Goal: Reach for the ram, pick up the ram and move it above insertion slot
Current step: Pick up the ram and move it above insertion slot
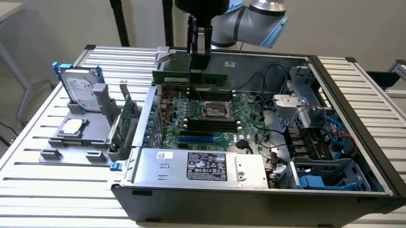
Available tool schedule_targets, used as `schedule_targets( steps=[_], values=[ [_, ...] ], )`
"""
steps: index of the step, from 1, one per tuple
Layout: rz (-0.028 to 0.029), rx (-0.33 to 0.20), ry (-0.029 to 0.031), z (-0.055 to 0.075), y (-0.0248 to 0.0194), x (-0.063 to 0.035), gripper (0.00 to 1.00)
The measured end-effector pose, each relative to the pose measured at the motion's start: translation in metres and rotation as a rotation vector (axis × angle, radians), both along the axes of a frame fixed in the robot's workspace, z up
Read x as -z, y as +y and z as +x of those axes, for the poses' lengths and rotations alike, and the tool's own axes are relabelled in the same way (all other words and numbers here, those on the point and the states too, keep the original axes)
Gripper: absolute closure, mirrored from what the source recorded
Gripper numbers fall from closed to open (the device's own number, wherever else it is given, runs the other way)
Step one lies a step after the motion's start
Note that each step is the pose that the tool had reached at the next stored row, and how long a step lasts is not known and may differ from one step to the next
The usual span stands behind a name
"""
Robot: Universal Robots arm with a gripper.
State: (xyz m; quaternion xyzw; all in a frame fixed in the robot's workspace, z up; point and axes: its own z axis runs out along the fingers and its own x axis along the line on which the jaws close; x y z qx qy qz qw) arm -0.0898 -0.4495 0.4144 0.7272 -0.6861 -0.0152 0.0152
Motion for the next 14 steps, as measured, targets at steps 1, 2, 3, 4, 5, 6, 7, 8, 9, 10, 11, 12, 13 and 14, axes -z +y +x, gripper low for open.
schedule_targets(
  steps=[1,2,3,4,5,6,7,8,9,10,11,12,13,14],
  values=[
    [0.0,0.0,0.0,0.003,0.0026,0.0004,0.86],
    [-0.0003,0.0,0.0,0.007,0.0051,0.0007,0.86],
    [-0.0005,0.0,0.0,0.01,0.0076,0.0012,0.86],
    [-0.0008,0.0,-0.0001,0.013,0.0102,0.0016,0.86],
    [-0.0013,0.0,-0.0001,0.016,0.0129,0.0021,0.86],
    [-0.0019,0.0,0.0,0.019,0.0154,0.0026,0.86],
    [-0.0025,0.0,0.0,0.022,0.0179,0.0031,0.86],
    [-0.003,0.0,-0.0001,0.025,0.0203,0.0038,0.86],
    [-0.0036,0.0,0.0,0.028,0.0224,0.0045,0.86],
    [-0.0042,0.0,0.0,0.031,0.0238,0.0052,0.86],
    [-0.0043,0.001,-0.0001,0.034,0.0246,0.006,0.86],
    [-0.0043,0.003,-0.0001,0.037,0.0254,0.0067,0.86],
    [-0.0043,0.004,0.0,0.04,0.026,0.0075,0.86],
    [-0.0043,0.006,0.0,0.042,0.0266,0.0084,0.86]
  ],
)
